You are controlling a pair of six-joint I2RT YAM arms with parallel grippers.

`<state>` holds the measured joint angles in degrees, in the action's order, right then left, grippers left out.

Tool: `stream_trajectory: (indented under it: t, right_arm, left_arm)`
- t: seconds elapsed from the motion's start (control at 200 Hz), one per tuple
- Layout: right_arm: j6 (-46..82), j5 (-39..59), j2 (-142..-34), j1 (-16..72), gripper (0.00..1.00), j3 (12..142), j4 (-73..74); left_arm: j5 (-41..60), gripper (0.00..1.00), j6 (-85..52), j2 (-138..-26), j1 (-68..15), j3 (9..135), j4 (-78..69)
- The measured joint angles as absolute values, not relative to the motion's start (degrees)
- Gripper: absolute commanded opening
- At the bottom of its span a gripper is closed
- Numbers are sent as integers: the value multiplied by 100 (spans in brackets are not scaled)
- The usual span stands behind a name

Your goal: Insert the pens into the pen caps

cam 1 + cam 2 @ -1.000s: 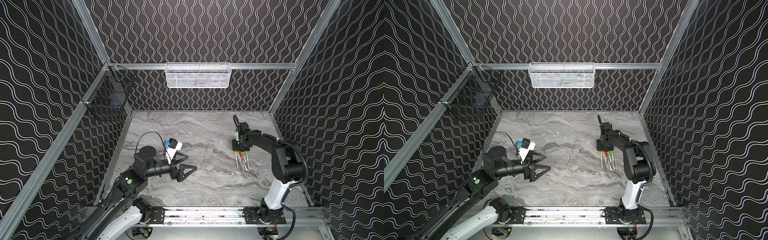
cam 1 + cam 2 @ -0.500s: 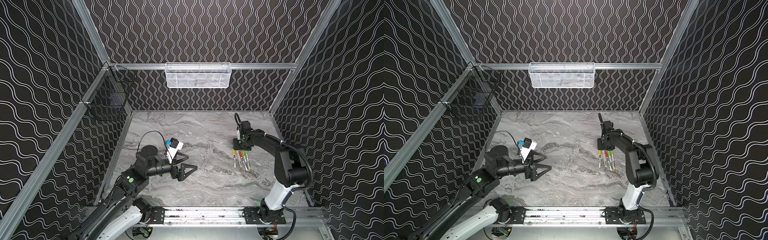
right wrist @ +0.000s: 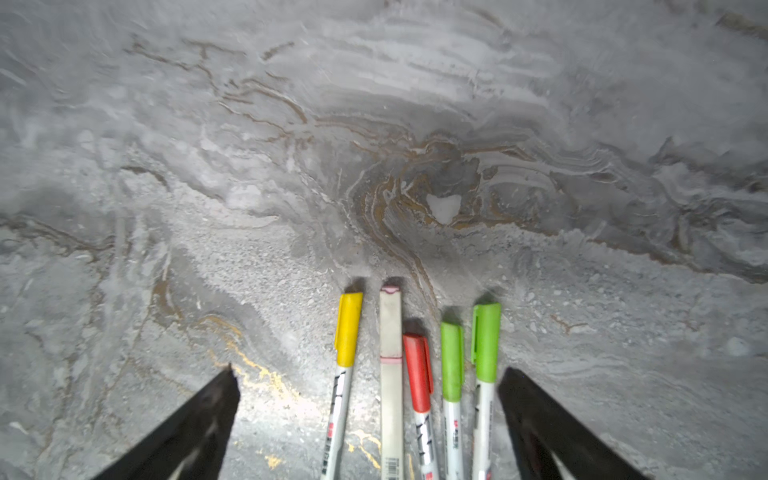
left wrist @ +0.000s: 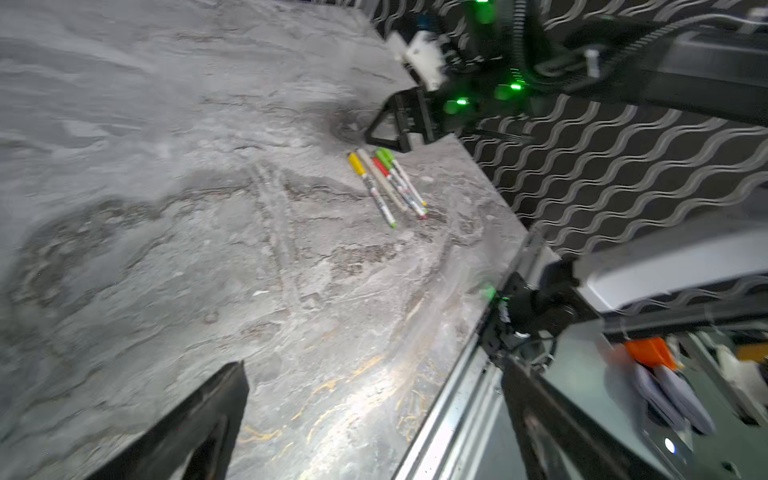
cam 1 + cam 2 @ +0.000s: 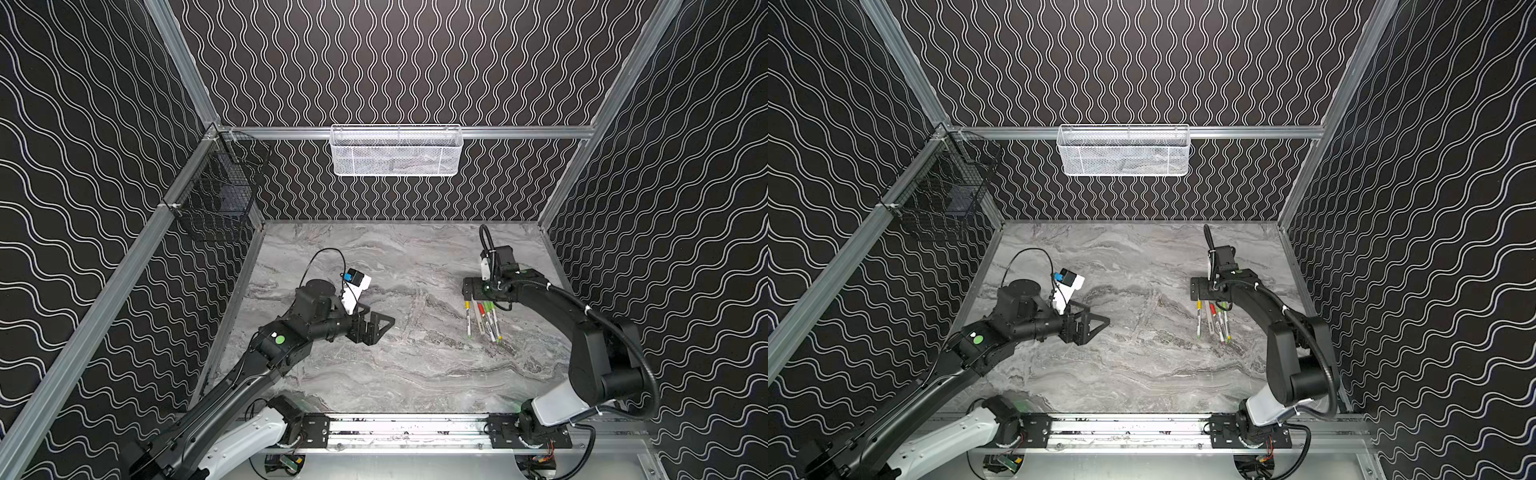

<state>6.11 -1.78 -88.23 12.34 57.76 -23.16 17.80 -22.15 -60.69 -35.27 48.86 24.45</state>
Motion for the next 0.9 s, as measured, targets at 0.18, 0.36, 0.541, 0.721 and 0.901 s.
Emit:
stream_trajectory:
  t: [0.18, 0.36, 0.541, 0.721, 0.901]
  right_arm:
    - [598, -395, -8466, 1232, 99, 5192, -1570]
    - [517, -895, -8219, 1232, 100, 4469, -574]
    - [137, -1256, -7955, 1227, 100, 3505, 777]
    - [-239, -1507, -8053, 1227, 99, 2759, 2458]
    - [-489, -1831, -8423, 1227, 99, 2373, 3743]
  left_arm:
    - [-106, 99, -2137, -6333, -3245, 5026, 2810]
    - [-1925, 99, -1907, -6322, -2606, 4427, 2346]
    - [-3509, 98, -1378, -6726, -2084, 3660, 1068]
    - [-4456, 98, -1138, -7489, -1629, 3138, -228]
    - [-4639, 98, -799, -8412, -1422, 2735, -1761]
